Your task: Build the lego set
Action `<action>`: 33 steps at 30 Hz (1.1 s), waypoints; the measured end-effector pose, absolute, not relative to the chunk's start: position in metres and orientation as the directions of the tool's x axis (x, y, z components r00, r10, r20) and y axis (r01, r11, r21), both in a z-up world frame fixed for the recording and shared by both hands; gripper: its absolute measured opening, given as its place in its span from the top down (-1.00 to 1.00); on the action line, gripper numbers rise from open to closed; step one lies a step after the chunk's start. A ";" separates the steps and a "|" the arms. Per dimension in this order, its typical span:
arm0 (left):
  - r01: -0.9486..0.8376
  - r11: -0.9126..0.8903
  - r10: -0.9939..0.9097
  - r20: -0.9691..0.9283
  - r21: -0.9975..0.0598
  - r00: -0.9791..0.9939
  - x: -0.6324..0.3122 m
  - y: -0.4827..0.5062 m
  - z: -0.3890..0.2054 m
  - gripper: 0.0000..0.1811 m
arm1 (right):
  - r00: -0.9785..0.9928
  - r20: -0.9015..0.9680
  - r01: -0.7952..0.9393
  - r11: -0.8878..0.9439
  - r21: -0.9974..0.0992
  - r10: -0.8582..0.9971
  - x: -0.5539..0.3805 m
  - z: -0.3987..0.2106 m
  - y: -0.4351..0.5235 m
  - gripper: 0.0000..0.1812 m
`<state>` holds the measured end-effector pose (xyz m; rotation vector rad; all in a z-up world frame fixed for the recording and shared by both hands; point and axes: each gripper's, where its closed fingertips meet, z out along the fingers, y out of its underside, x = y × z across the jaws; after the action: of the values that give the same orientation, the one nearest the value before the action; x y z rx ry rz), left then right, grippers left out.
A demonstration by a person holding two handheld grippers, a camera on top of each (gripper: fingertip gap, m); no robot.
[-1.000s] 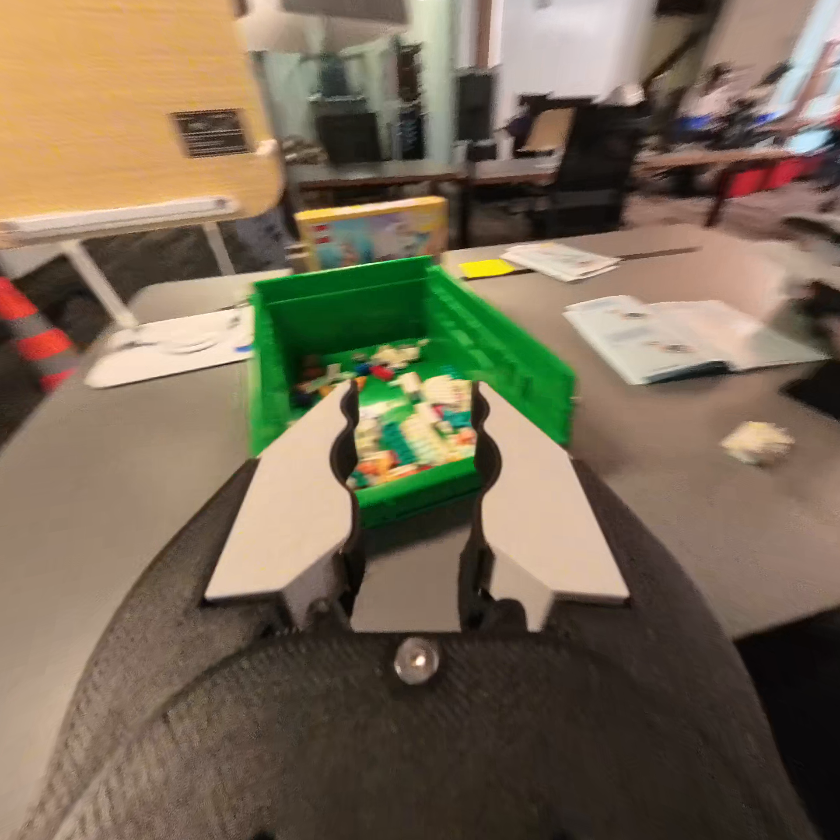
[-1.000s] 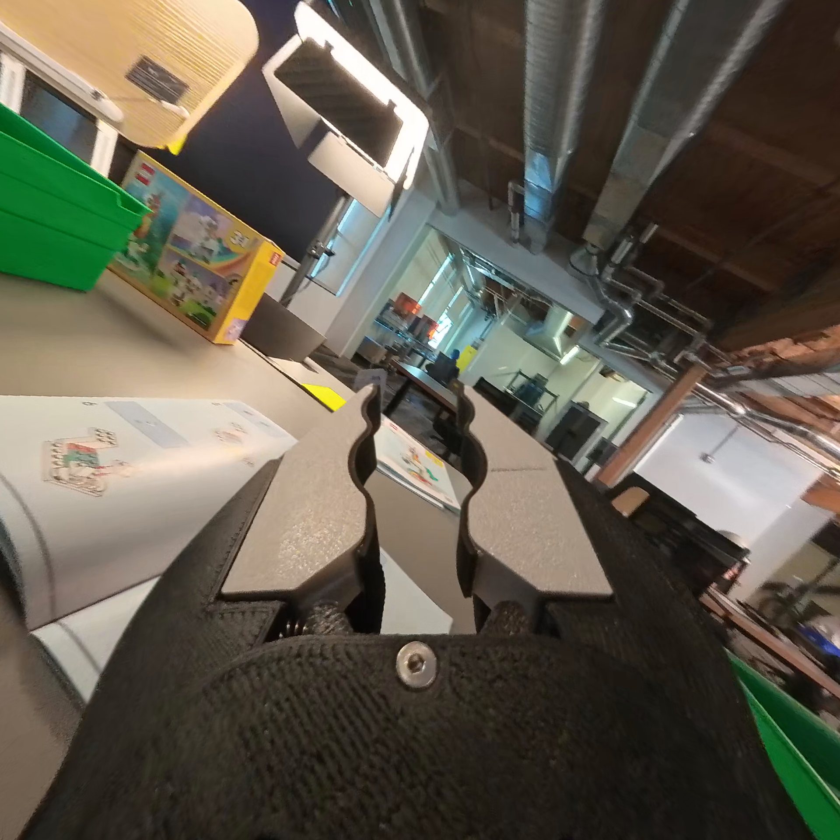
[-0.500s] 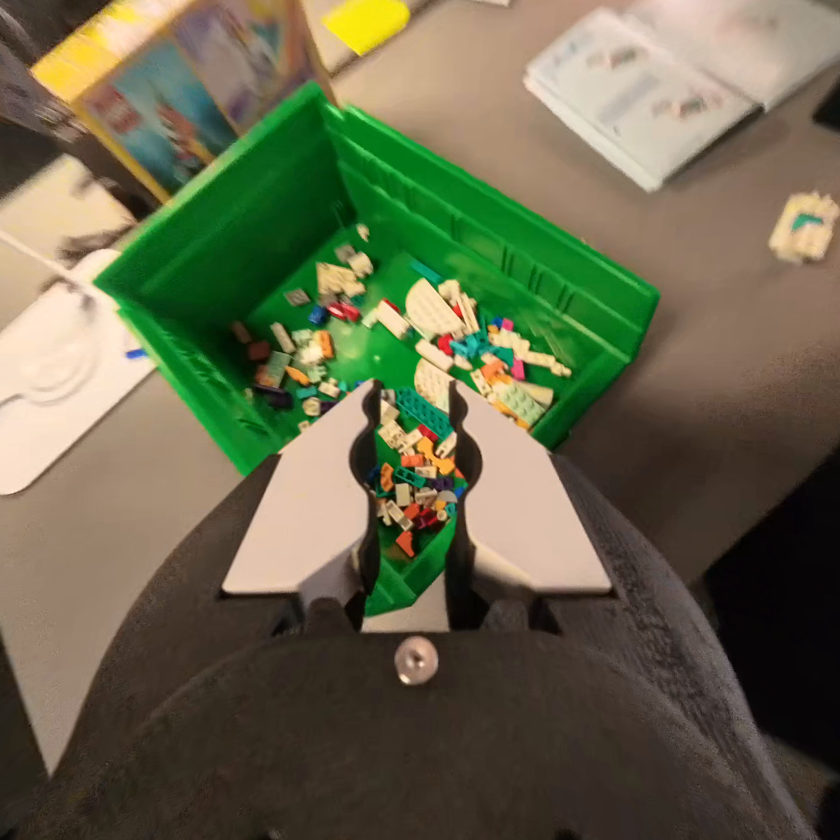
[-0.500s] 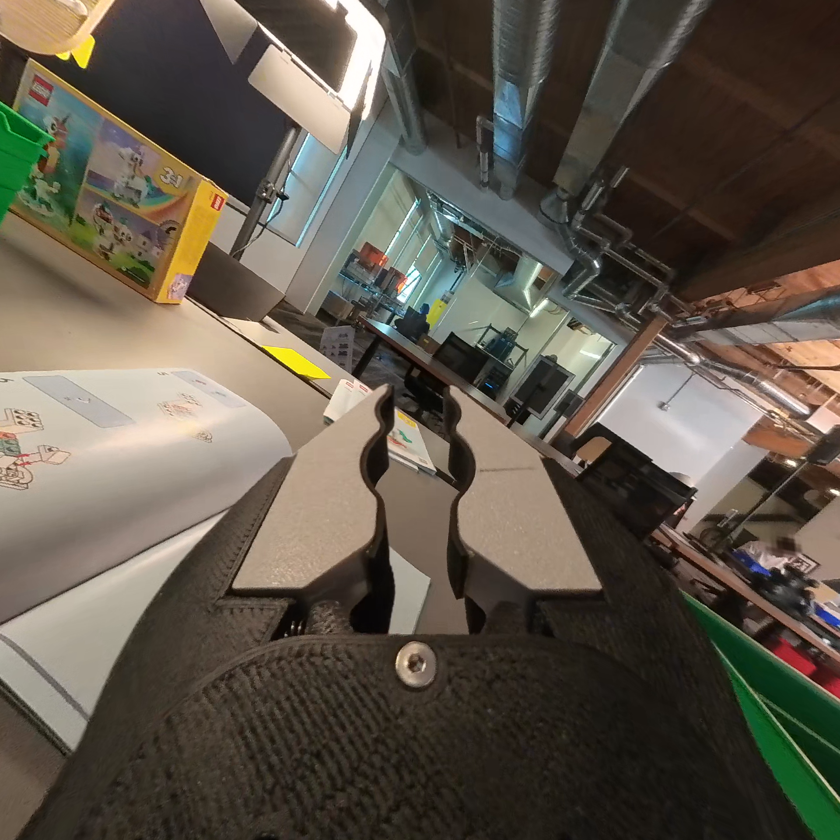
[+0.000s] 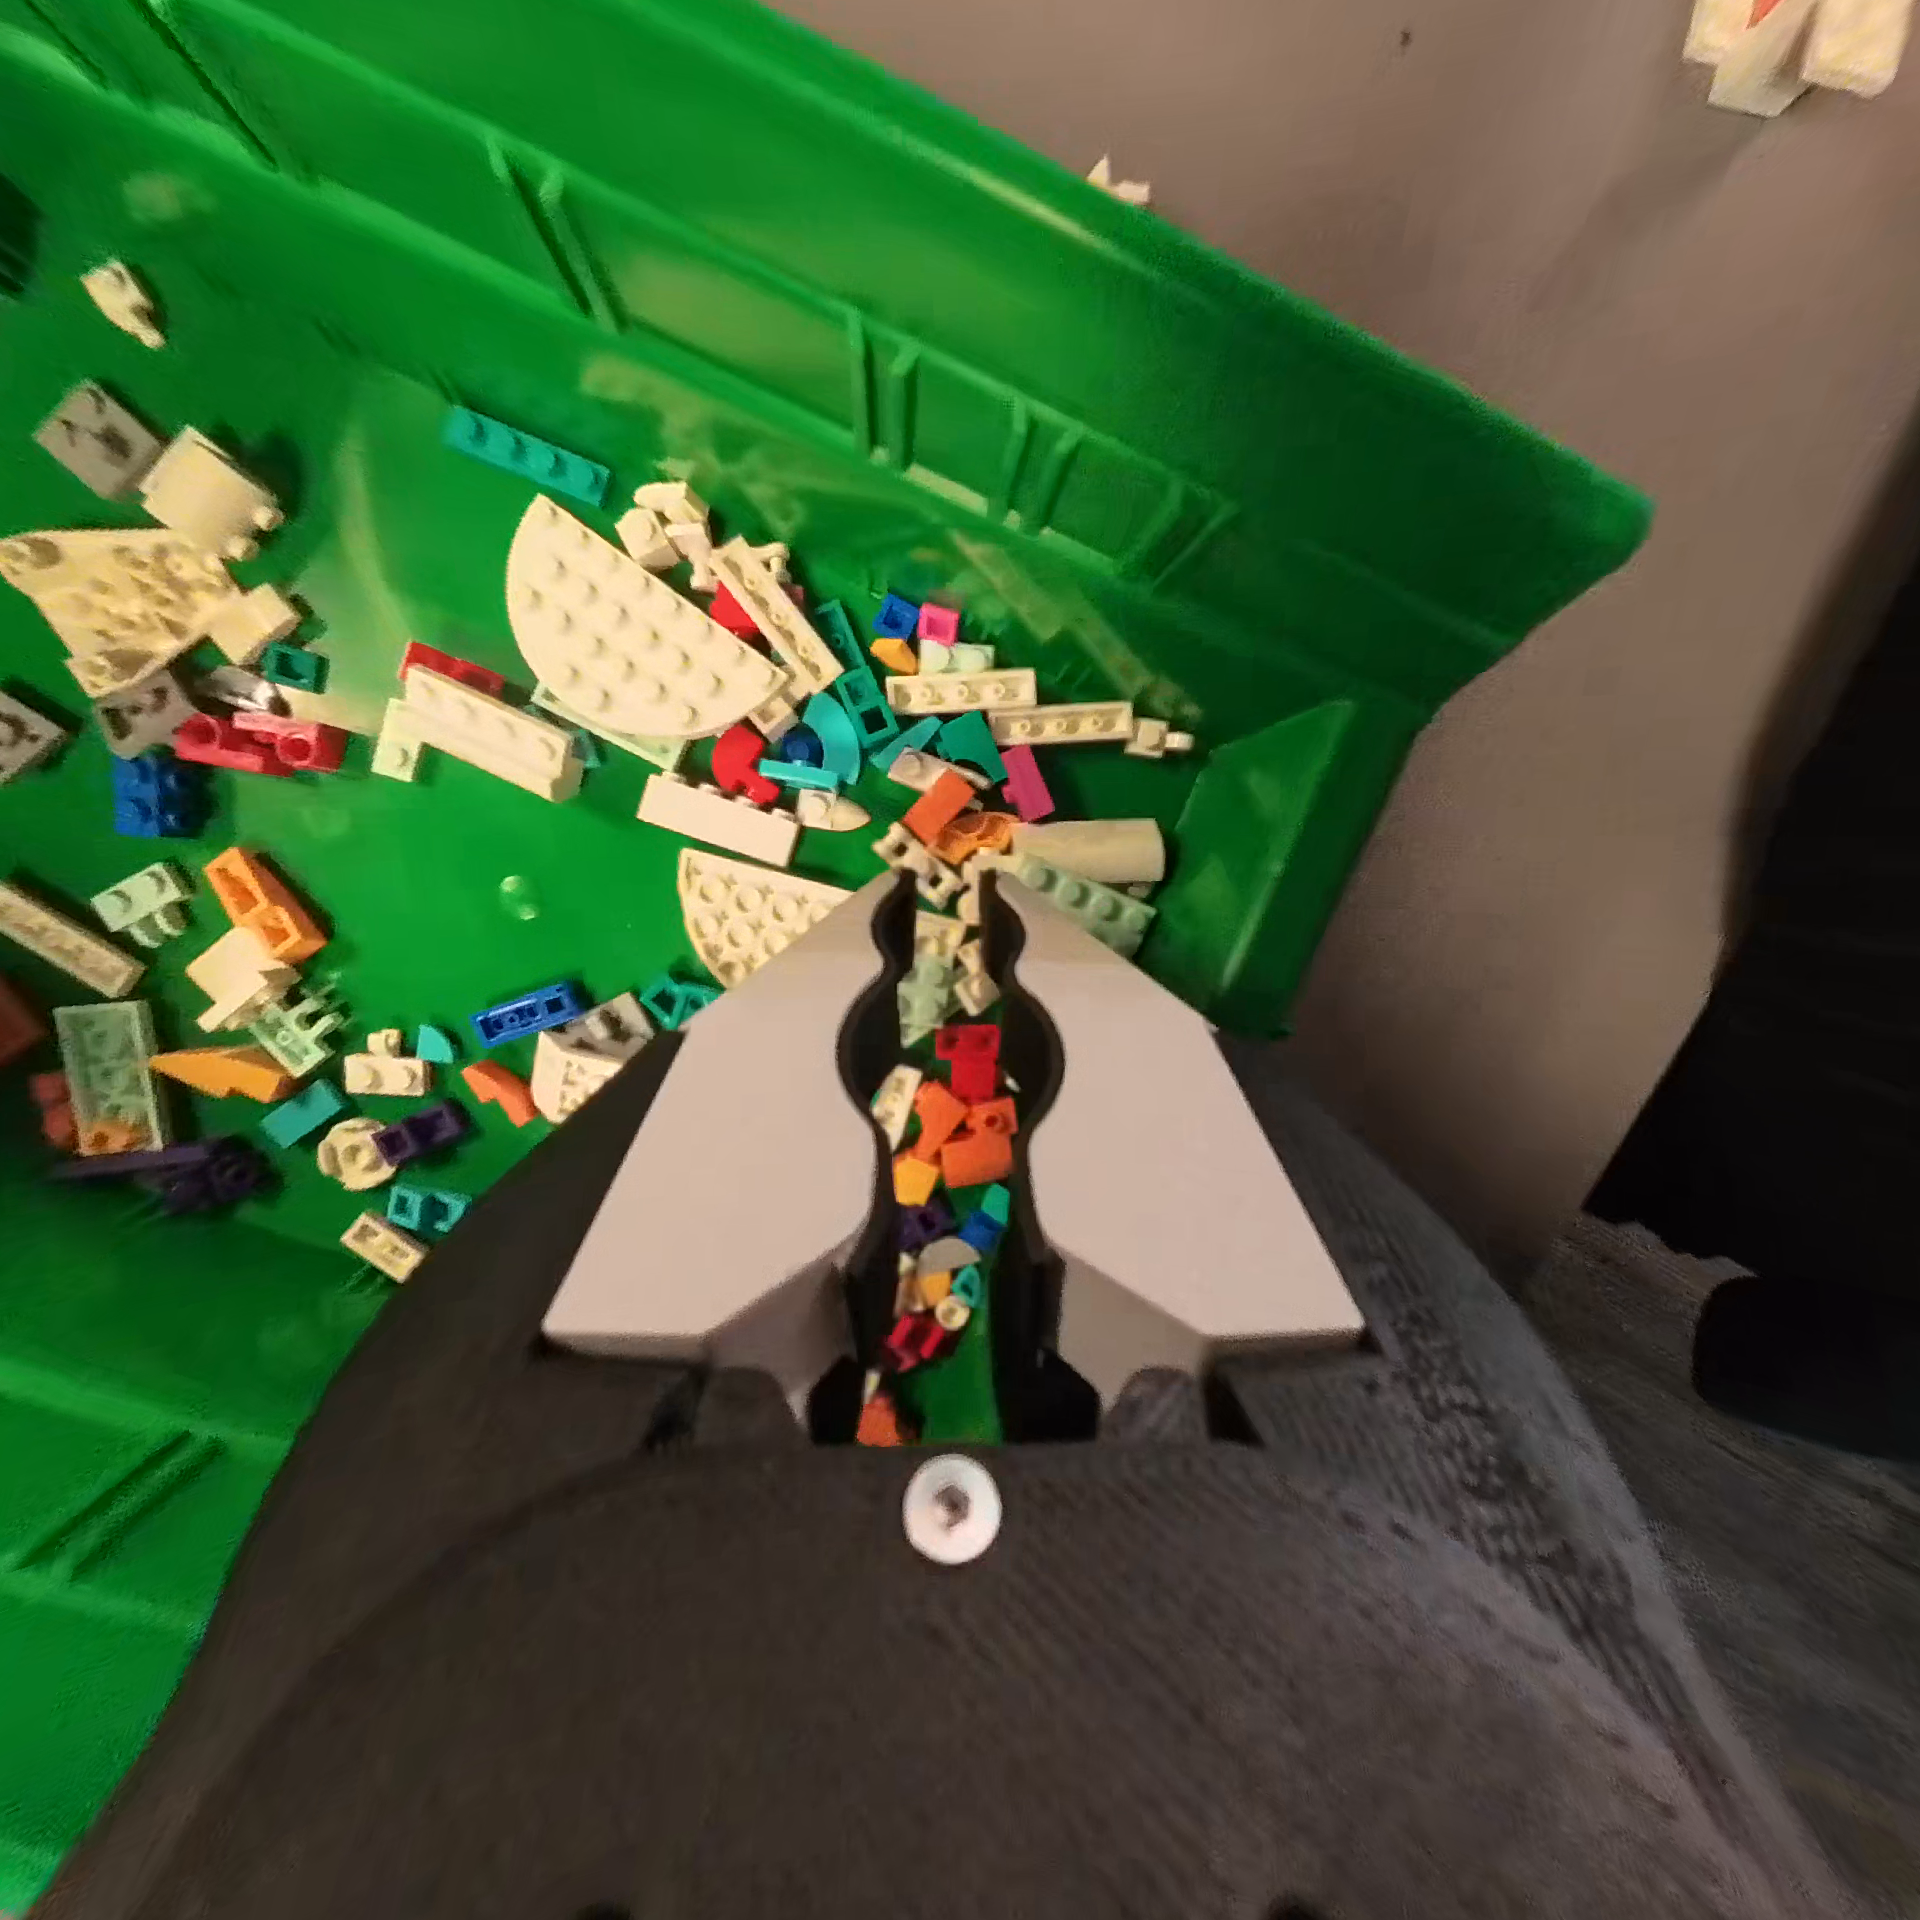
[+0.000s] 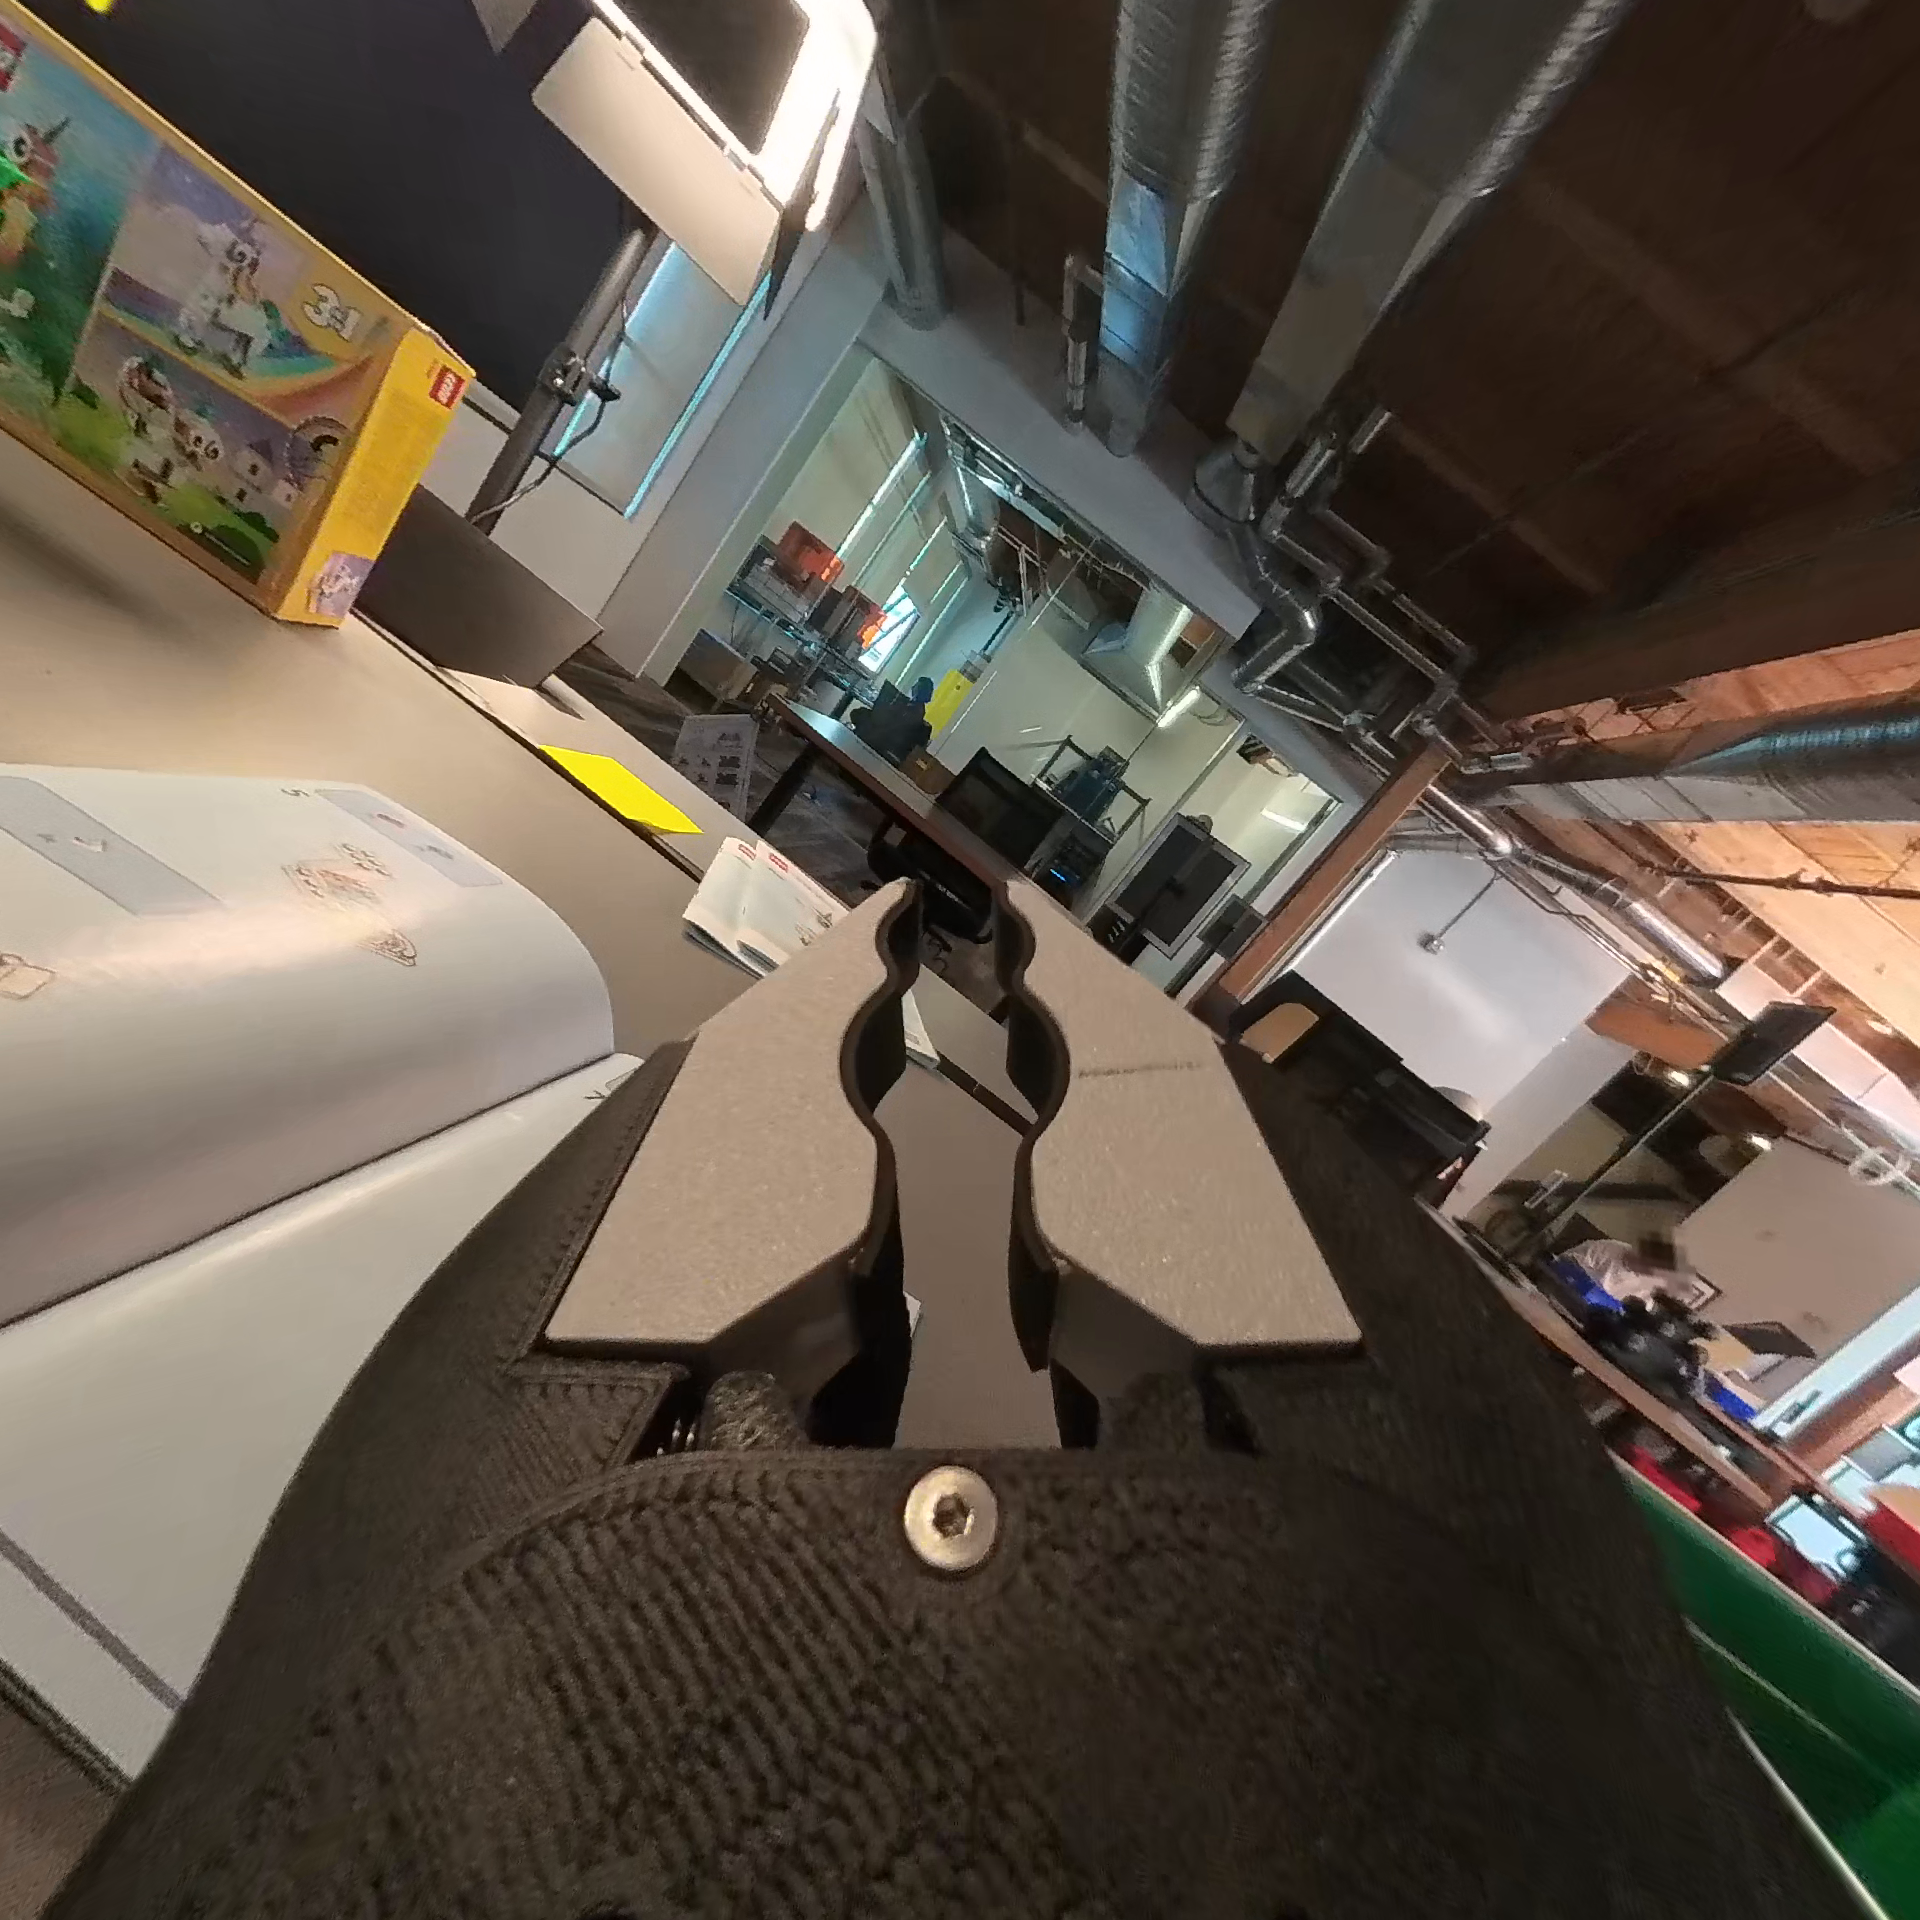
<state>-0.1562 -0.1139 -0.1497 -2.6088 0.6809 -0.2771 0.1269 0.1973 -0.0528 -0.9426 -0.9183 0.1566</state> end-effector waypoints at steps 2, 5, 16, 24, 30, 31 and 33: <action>-0.428 -0.792 -0.508 0.081 -0.437 0.857 -0.161 -0.110 -0.154 0.89 | 0.631 0.600 0.254 0.601 -0.758 0.491 0.128 -0.053 0.199 0.88; -0.451 -0.764 -0.560 0.127 -0.461 0.819 -0.154 -0.106 -0.154 0.83 | 0.629 0.600 0.254 0.600 -0.759 0.494 0.128 -0.053 0.199 0.88; -0.516 -0.751 -0.631 0.218 -0.411 0.745 -0.142 -0.111 -0.172 0.70 | 0.617 0.617 0.281 0.596 -0.752 0.488 0.126 -0.057 0.202 0.90; -0.590 -0.767 -0.568 -0.163 -0.253 0.807 -0.202 -0.098 -0.178 0.86 | 0.627 0.612 0.299 0.577 -0.760 0.481 0.128 -0.060 0.206 0.90; -0.475 -0.795 -0.488 -0.067 -0.377 0.870 -0.205 -0.102 -0.144 0.79 | 0.634 0.610 0.305 0.572 -0.762 0.475 0.130 -0.059 0.207 0.90; -0.466 -0.802 -0.477 -0.067 -0.374 0.876 -0.210 -0.105 -0.138 0.78 | 0.634 0.611 0.306 0.571 -0.762 0.474 0.130 -0.060 0.207 0.90; -0.442 -0.835 -0.449 -0.057 -0.328 0.892 -0.221 -0.113 -0.131 0.74 | 0.633 0.612 0.308 0.571 -0.761 0.475 0.130 -0.060 0.207 0.90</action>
<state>-0.2207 -0.1134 -0.1308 -2.7234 0.6613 -0.0315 0.1300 0.2073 -0.0599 -0.9950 -0.9195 0.1162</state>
